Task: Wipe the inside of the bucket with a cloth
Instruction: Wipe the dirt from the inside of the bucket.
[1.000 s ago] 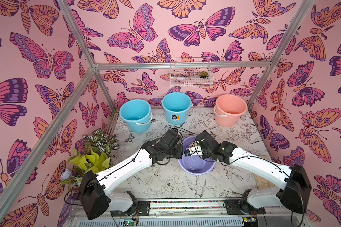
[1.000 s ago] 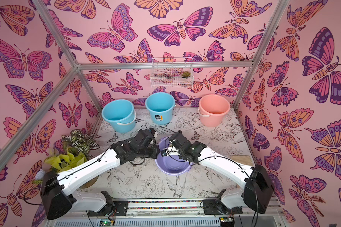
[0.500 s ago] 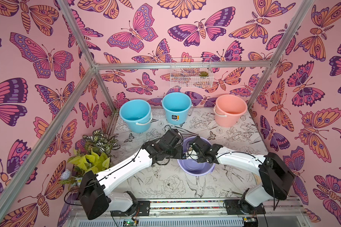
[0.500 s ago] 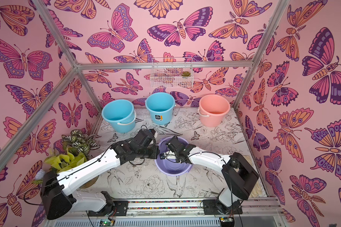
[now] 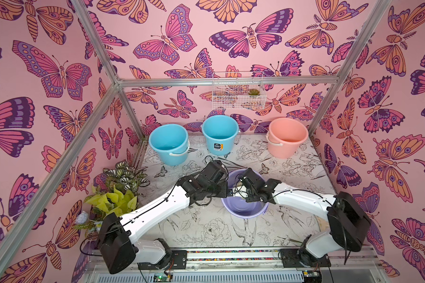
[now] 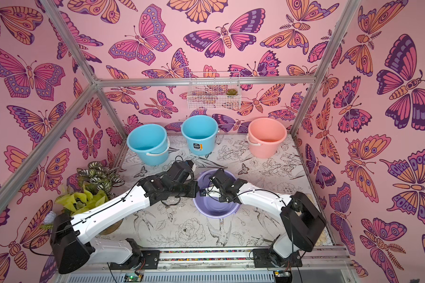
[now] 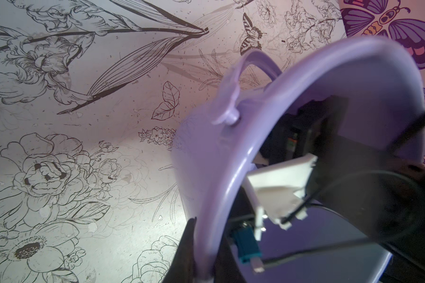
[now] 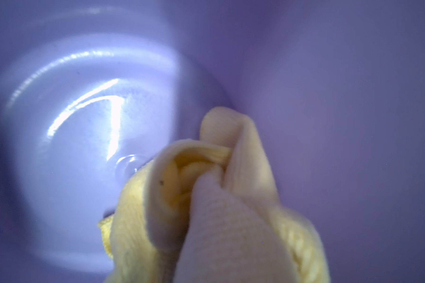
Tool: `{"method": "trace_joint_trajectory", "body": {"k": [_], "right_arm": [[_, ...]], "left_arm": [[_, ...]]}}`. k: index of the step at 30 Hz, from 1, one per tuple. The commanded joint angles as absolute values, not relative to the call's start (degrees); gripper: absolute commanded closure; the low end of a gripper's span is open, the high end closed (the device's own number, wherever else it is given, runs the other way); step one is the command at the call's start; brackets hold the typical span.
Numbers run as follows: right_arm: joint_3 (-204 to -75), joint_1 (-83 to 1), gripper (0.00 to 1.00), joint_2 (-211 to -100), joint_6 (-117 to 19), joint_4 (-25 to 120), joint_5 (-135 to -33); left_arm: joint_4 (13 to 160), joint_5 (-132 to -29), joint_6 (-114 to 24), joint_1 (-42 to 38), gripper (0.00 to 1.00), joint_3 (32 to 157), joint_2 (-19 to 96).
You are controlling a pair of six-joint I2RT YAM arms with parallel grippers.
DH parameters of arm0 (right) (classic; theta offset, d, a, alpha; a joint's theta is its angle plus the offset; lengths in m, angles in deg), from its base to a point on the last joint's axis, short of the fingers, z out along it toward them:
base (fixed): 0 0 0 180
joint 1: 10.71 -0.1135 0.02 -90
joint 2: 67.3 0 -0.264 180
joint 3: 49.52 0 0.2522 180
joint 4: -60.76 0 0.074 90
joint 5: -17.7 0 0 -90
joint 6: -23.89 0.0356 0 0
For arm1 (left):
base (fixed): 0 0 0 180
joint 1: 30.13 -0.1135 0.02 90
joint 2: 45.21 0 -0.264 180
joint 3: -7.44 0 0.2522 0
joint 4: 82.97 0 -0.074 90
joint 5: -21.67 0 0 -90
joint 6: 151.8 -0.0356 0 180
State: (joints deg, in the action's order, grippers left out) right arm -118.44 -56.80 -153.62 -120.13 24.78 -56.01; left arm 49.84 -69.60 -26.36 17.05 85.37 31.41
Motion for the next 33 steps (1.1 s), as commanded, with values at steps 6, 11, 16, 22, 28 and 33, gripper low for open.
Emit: {"method": "trace_joint_trajectory", "body": {"k": [6, 11, 16, 22, 28, 33], "right_arm": [[-126.1, -55.8, 1.0, -143.8, -108.7, 10.1, -58.8], [-132.4, -55.8, 1.0, -141.7, -100.8, 0.6, -60.0], [-136.5, -56.1, 1.0, -141.2, -90.3, -6.7, -63.5], [-142.4, -56.6, 1.0, -144.3, -76.6, -17.9, -68.3], [-145.0, -59.2, 1.0, -148.6, -67.6, -24.7, -68.9], [-145.5, -60.2, 1.0, -151.9, -62.8, -26.0, -68.9]], "left_arm": [[48.9, -68.7, -26.3, 17.3, 1.0, 85.6, 31.5], [48.9, -68.7, -26.2, 17.3, 1.0, 85.5, 31.7], [48.8, -68.6, -26.2, 17.3, 1.0, 85.4, 31.6], [48.9, -68.3, -26.1, 17.3, 1.0, 85.2, 31.1], [48.9, -68.7, -26.1, 17.3, 1.0, 85.4, 31.3], [48.9, -68.7, -25.8, 17.3, 1.0, 85.5, 31.3]]}}
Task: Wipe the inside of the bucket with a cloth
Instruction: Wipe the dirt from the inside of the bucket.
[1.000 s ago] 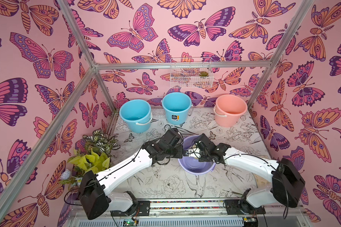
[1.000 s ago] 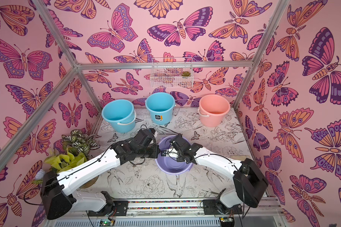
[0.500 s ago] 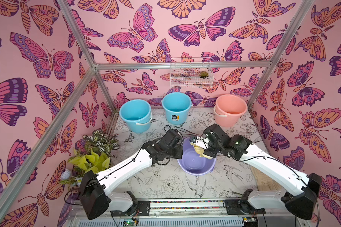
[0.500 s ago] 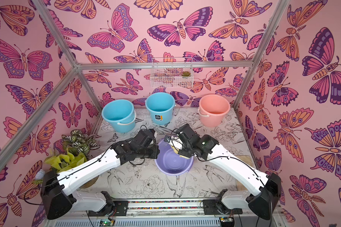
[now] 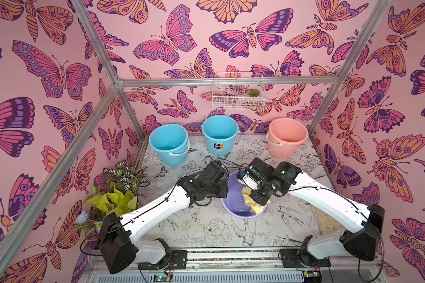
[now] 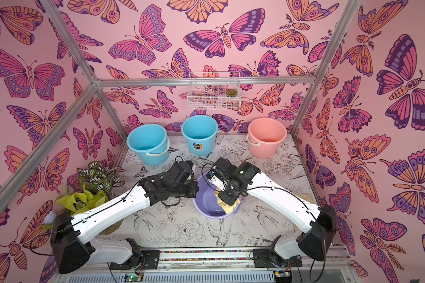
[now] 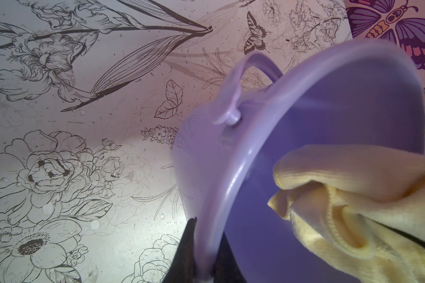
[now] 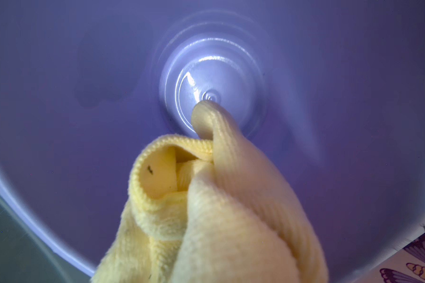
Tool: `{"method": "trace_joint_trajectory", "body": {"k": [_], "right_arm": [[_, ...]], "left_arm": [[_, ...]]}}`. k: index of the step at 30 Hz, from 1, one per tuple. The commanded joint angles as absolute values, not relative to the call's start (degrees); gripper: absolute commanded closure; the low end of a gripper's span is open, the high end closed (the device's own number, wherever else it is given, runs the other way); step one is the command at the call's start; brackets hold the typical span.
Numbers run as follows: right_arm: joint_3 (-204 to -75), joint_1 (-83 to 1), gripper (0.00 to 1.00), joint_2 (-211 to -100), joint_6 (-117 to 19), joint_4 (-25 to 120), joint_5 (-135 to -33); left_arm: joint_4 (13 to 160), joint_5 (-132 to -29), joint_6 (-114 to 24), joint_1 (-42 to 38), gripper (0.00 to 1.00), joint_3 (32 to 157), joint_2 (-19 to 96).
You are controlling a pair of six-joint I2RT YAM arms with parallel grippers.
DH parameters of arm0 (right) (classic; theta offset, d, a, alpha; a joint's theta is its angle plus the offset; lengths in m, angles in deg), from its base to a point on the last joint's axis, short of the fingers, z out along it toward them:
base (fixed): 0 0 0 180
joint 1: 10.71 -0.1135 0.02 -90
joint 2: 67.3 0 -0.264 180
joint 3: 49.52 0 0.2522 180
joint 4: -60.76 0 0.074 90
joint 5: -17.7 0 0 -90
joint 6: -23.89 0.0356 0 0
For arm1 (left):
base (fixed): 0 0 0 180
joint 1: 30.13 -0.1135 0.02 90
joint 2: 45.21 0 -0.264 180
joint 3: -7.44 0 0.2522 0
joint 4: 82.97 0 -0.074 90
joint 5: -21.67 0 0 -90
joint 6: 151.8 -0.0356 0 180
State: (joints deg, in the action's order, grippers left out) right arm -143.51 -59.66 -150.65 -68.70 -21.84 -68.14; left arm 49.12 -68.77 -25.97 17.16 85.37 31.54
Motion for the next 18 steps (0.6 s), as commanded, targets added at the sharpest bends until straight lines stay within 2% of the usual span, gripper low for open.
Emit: {"method": "trace_joint_trajectory", "body": {"k": [1, 18], "right_arm": [[-145.6, -60.2, 1.0, -152.7, -62.2, -26.1, -68.9], [-143.0, -61.2, 1.0, -163.3, -59.5, -18.7, -68.2]], "left_arm": [[48.9, -68.7, -25.8, 17.3, 1.0, 85.5, 31.3], [48.8, -69.5, -25.9, 17.3, 1.0, 85.7, 31.3]]}}
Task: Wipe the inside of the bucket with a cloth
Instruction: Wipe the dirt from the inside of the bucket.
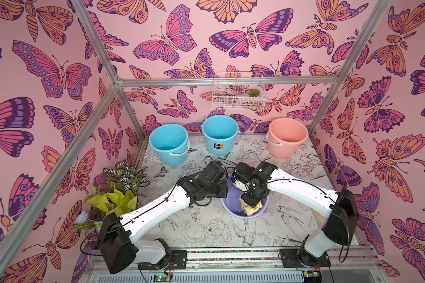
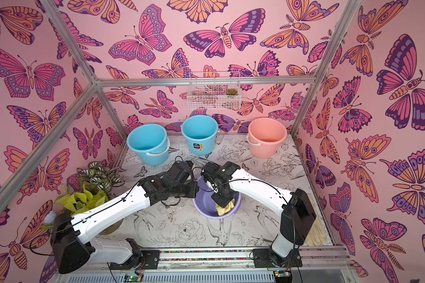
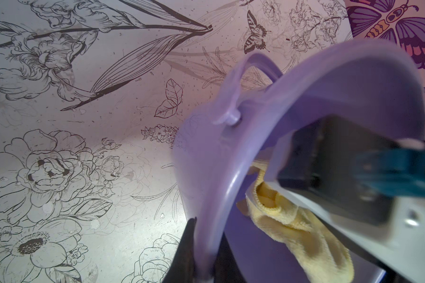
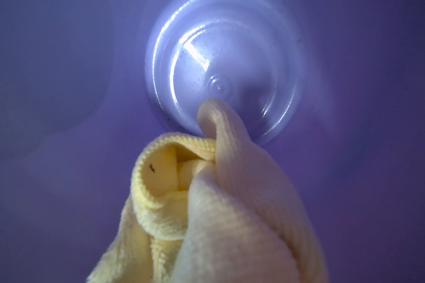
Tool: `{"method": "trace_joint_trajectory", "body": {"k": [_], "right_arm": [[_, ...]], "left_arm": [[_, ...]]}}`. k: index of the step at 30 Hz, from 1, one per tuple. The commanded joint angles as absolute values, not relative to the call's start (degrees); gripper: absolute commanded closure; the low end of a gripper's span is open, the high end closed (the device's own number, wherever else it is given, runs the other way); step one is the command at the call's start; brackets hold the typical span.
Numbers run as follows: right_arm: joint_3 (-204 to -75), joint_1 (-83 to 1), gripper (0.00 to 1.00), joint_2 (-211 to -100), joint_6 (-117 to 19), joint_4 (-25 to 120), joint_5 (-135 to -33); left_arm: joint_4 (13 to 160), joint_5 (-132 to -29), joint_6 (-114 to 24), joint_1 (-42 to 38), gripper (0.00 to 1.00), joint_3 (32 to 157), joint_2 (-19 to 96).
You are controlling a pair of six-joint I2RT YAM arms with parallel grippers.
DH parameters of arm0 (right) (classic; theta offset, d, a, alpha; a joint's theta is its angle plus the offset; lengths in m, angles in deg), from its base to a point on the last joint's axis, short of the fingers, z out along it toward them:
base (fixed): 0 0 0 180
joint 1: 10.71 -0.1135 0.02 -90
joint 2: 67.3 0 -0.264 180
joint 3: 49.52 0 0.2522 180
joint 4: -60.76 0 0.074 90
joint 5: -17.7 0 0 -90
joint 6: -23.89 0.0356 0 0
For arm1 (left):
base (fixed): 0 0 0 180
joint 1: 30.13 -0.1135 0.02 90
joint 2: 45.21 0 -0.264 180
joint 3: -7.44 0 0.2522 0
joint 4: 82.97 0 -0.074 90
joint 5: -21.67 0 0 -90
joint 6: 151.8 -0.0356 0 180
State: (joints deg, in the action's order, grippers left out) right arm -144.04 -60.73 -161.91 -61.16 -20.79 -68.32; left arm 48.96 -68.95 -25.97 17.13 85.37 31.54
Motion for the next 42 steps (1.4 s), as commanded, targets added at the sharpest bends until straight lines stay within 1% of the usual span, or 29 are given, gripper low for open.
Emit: {"method": "trace_joint_trajectory", "body": {"k": [1, 7, 16, 20, 24, 28, 32, 36, 42], "right_arm": [[-142.5, -61.2, 1.0, -163.9, -59.4, -17.8, -68.2], [-138.4, -61.2, 1.0, -166.8, -57.8, -11.5, -67.2], [-129.8, -61.2, 1.0, -168.9, -52.8, 2.3, -64.2], [-126.6, -61.2, 1.0, -168.6, -49.9, 6.7, -61.1], [-125.1, -61.2, 1.0, -166.9, -46.9, 8.1, -58.6], [-125.7, -61.2, 1.0, -163.6, -46.0, 6.5, -59.0], [-128.2, -61.2, 1.0, -159.5, -45.6, 1.4, -59.4], [-131.5, -61.2, 1.0, -154.7, -45.6, -4.3, -62.7], [-138.7, -61.2, 1.0, -150.5, -44.9, -14.5, -67.1]], "left_arm": [[48.8, -69.5, -25.9, 17.3, 1.0, 85.7, 31.3], [48.9, -69.3, -25.9, 17.3, 1.0, 85.7, 31.2], [48.8, -69.4, -25.8, 17.3, 1.0, 86.0, 31.5], [48.8, -69.4, -25.9, 17.3, 1.0, 86.1, 31.6], [48.9, -69.4, -26.0, 17.3, 1.0, 86.2, 31.6], [48.9, -69.5, -26.1, 17.3, 1.0, 86.2, 31.5], [48.9, -69.3, -26.3, 17.3, 1.0, 86.2, 31.3], [48.9, -69.3, -26.4, 17.3, 1.0, 86.2, 31.3], [48.9, -69.2, -26.5, 17.3, 1.0, 86.3, 31.4]]}}
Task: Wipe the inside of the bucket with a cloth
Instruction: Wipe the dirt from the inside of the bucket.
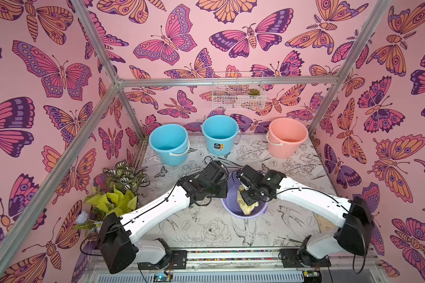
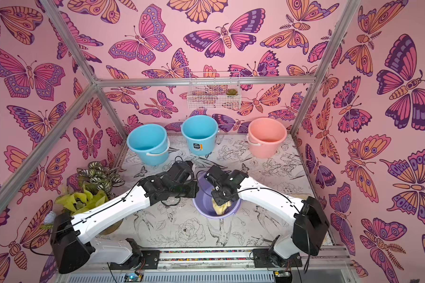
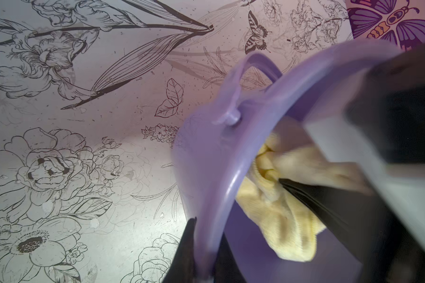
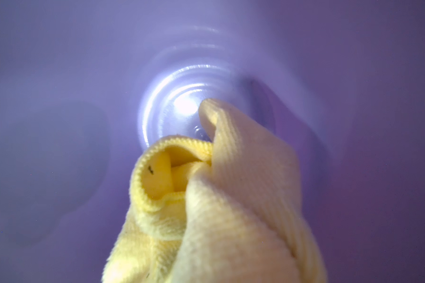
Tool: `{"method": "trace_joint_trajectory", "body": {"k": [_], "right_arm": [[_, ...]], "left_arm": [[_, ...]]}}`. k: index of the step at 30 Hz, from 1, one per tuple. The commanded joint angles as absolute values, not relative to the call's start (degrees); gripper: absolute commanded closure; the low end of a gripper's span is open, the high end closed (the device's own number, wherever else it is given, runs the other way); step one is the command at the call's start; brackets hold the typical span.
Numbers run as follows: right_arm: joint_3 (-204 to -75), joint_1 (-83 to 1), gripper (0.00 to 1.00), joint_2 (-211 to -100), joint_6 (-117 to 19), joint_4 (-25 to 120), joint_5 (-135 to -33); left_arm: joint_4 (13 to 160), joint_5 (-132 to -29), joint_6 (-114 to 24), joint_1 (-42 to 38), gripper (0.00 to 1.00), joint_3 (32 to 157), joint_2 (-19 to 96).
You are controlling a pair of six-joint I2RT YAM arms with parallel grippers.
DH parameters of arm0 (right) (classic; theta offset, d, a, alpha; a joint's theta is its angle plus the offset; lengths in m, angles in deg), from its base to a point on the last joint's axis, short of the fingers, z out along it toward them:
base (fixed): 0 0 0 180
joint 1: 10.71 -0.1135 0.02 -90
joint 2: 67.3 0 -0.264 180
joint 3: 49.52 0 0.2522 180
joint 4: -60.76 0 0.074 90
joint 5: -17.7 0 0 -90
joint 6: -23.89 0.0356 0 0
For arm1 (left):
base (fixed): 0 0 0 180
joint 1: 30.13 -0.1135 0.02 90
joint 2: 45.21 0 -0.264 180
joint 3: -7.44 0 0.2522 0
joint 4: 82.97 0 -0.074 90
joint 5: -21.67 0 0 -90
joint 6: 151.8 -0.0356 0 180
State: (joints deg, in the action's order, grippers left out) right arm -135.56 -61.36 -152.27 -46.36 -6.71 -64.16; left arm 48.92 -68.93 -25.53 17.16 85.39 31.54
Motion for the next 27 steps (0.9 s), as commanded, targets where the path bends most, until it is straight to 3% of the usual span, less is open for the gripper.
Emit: {"method": "trace_joint_trajectory", "body": {"k": [1, 8, 15, 27], "right_arm": [[-139.5, -61.2, 1.0, -150.2, -44.8, -15.6, -68.1], [-141.8, -61.2, 1.0, -148.5, -41.5, -16.1, -77.8], [-136.9, -61.2, 1.0, -148.5, -34.1, -4.6, -85.3], [-125.2, -61.1, 1.0, -154.1, -22.4, 16.8, -83.6]], "left_arm": [[48.9, -69.2, -26.6, 17.3, 1.0, 86.4, 31.5], [48.8, -69.2, -27.3, 17.3, 1.0, 87.4, 32.1], [48.9, -69.3, -27.2, 17.3, 1.0, 87.4, 32.5], [48.8, -69.1, -27.0, 17.3, 1.0, 86.9, 31.9]]}}
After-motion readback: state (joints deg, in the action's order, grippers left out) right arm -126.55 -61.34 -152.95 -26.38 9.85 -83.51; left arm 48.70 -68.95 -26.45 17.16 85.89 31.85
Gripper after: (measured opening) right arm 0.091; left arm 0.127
